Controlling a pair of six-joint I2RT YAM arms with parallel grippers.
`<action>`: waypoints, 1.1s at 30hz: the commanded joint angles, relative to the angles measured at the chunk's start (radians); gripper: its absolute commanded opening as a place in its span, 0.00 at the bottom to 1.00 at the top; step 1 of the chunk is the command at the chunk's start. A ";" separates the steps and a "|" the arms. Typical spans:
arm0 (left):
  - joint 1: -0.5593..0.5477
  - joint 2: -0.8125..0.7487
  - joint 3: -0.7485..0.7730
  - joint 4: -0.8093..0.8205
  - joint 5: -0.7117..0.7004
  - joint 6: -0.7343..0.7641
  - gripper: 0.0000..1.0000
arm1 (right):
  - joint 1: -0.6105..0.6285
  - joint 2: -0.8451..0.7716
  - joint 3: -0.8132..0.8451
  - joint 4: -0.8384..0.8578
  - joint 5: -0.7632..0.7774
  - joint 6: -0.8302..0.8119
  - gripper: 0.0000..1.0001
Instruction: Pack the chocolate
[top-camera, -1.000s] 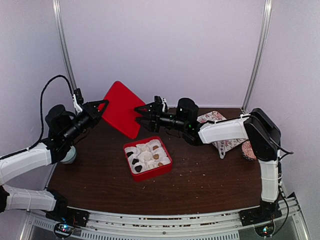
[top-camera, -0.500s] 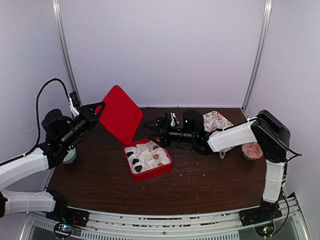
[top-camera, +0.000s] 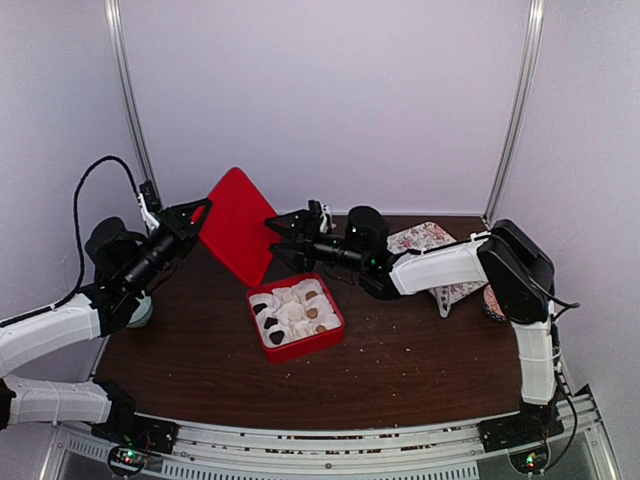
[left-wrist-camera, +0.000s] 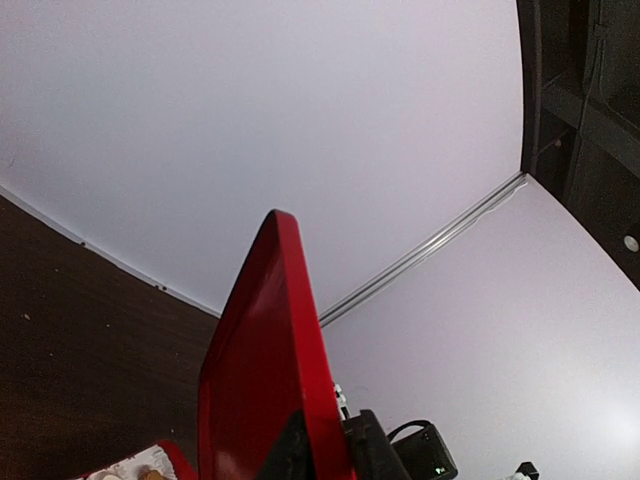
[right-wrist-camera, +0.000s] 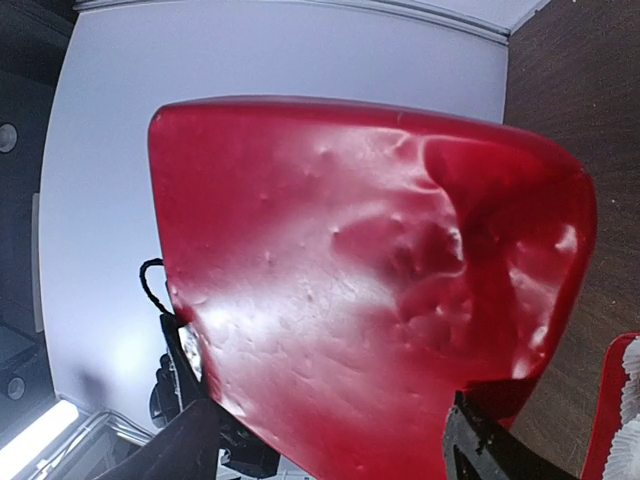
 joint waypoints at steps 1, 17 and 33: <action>-0.009 -0.012 0.047 0.102 -0.007 -0.003 0.16 | 0.011 0.012 -0.013 -0.017 0.042 0.008 0.78; -0.032 0.037 0.087 0.177 -0.018 -0.055 0.16 | 0.016 0.045 -0.017 0.276 0.059 0.097 0.85; -0.061 -0.080 0.036 -0.207 -0.123 -0.006 0.31 | -0.002 0.005 -0.078 0.364 0.030 0.176 0.17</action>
